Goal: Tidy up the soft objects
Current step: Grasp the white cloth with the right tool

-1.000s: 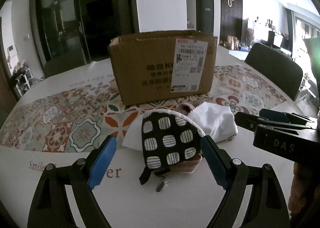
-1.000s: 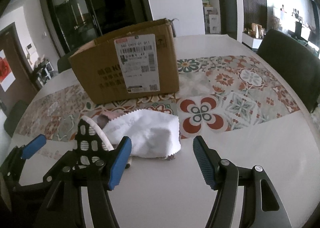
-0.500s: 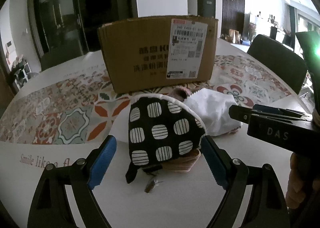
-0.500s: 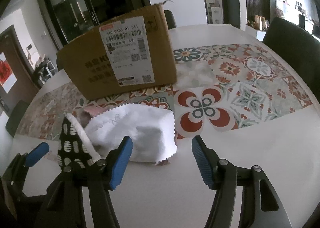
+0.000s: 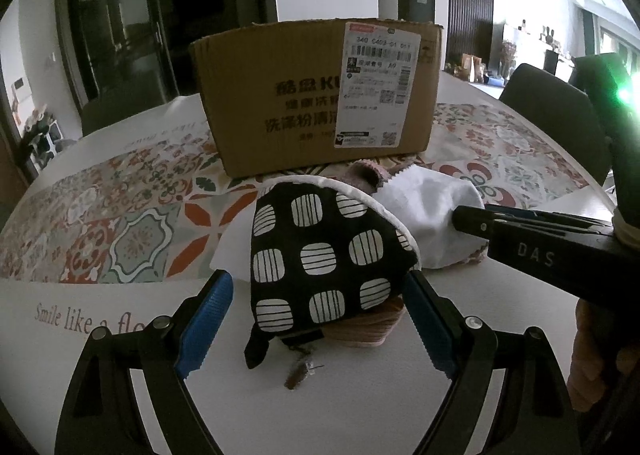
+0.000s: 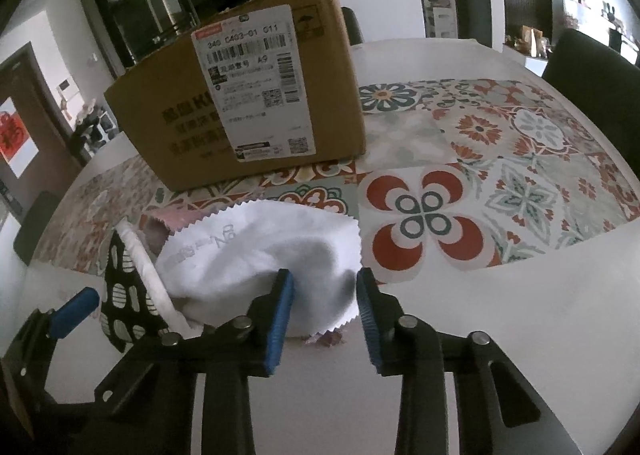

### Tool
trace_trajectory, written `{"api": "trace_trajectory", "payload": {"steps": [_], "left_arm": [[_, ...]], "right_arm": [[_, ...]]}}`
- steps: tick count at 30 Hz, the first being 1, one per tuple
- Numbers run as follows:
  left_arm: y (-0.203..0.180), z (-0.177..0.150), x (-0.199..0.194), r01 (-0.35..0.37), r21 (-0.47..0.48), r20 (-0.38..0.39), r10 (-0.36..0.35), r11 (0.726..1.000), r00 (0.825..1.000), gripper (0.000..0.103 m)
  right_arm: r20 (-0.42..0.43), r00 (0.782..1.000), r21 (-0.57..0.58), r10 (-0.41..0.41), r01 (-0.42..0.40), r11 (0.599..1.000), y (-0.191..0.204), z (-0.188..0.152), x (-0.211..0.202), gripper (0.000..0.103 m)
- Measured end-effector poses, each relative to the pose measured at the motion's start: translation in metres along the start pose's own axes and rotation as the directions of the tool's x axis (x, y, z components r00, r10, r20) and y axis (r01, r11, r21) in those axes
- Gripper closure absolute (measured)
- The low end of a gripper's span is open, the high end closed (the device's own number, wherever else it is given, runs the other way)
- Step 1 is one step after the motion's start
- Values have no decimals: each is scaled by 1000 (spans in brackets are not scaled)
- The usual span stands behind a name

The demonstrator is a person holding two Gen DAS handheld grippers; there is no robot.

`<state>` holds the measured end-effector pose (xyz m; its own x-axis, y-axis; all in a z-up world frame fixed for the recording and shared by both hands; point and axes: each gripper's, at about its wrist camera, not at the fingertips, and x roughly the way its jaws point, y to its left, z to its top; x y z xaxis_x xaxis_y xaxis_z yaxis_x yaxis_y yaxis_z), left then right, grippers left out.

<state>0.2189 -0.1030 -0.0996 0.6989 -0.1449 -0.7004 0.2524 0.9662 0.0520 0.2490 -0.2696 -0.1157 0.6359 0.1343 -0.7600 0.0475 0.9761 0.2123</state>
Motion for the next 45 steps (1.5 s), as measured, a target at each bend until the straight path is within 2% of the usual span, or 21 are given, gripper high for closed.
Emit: {"api": "trace_trajectory", "payload": {"steps": [4, 7, 14, 19, 25, 27, 29, 31, 32, 34, 40, 45], "left_arm": [[2, 0, -1, 1, -8, 3, -1, 1000, 1000, 16], [2, 0, 0, 6, -14, 1, -5, 1000, 1000, 16], [4, 0, -4, 8, -24, 13, -8, 1000, 1000, 16], [10, 0, -5, 3, -44, 9, -2, 999, 1000, 16], [9, 0, -5, -2, -40, 8, 2, 999, 1000, 16], [7, 0, -4, 4, -36, 7, -4, 999, 1000, 16], [6, -1, -3, 7, -32, 4, -6, 999, 1000, 16], [6, -1, -3, 6, -31, 4, -6, 999, 1000, 16], [6, -1, -3, 5, -32, 4, -5, 999, 1000, 16], [6, 0, -3, 2, -37, 6, -1, 999, 1000, 16], [9, 0, -1, 4, -48, 0, -4, 999, 1000, 16], [12, 0, -1, -1, -52, -2, 1, 999, 1000, 16]], "right_arm": [[3, 1000, -3, 9, -9, 1000, 3, 0, -2, 84], [19, 1000, -19, 3, -2, 1000, 7, 0, -7, 87], [72, 997, -91, -21, 27, 996, 21, 0, -28, 88], [86, 996, -172, 5, 10, 985, 38, -4, -35, 88], [71, 997, -150, -25, 35, 988, 34, -6, -28, 87], [77, 997, -113, -23, 32, 993, 28, -5, -29, 85], [73, 997, -87, -26, 32, 996, 23, -3, -28, 76], [69, 997, -76, -20, 25, 997, 20, -1, -25, 57], [76, 997, -68, -15, 20, 997, 19, 0, -25, 53], [98, 995, -55, -4, 10, 998, 18, 2, -26, 40], [79, 997, -34, 18, -15, 999, 18, 8, -13, 38], [45, 999, -46, 0, 2, 999, 21, 11, 1, 39]]}}
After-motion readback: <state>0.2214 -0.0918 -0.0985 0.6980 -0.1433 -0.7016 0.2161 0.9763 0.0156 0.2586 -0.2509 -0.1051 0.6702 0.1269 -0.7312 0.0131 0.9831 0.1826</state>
